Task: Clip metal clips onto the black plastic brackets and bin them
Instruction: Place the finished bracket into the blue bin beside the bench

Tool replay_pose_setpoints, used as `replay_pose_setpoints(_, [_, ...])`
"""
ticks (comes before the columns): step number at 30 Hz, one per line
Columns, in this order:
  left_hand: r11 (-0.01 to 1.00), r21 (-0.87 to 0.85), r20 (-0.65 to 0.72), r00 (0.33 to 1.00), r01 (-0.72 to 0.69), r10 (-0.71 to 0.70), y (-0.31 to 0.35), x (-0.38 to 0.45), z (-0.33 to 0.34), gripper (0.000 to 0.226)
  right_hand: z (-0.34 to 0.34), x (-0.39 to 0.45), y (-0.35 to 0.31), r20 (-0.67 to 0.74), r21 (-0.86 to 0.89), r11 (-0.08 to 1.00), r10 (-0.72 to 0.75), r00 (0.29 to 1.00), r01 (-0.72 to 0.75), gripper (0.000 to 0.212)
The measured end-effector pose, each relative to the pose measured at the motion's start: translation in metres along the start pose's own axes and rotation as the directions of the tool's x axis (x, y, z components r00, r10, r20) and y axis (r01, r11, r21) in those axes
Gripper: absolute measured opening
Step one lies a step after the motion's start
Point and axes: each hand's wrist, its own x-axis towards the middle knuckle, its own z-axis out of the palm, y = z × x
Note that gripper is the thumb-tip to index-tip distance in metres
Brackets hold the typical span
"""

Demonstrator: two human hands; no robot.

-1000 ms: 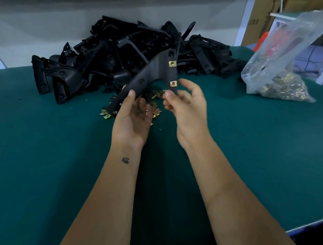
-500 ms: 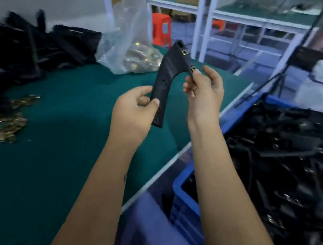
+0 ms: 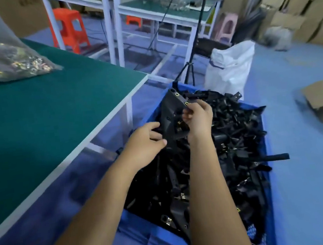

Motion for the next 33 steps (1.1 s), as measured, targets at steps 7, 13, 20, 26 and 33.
replay_pose_setpoints(7, [0.989, 0.103, 0.200, 0.971, 0.110, -0.129, -0.019, -0.006, 0.010, 0.020, -0.048, 0.030, 0.018, -0.067, -0.399, 0.913, 0.068, 0.995, -0.089, 0.024])
replay_pose_setpoints(13, [0.984, 0.093, 0.190, 0.968, 0.151, -0.166, -0.019, -0.012, -0.006, 0.013, -0.041, 0.025, 0.031, -0.149, -0.475, 0.879, -0.034, 0.988, -0.042, 0.024])
replay_pose_setpoints(20, [0.992, -0.123, -0.027, 0.999, 0.014, -0.018, -0.006, -0.019, -0.014, 0.031, 0.008, -0.003, 0.023, -0.224, -0.792, 0.594, -0.498, 0.838, 0.141, 0.048])
replay_pose_setpoints(26, [0.916, -0.355, -0.363, 0.931, -0.188, 0.050, 0.020, -0.038, -0.055, 0.030, 0.121, -0.064, 0.022, 0.065, -0.596, 0.641, -0.562, 0.824, 0.484, 0.047])
replay_pose_setpoints(33, [0.857, -0.334, -0.749, 0.662, -0.394, 0.013, 0.013, -0.094, -0.178, 0.031, 0.256, -0.169, 0.039, 0.529, -0.107, 0.656, -0.599, 0.602, 0.747, 0.029])
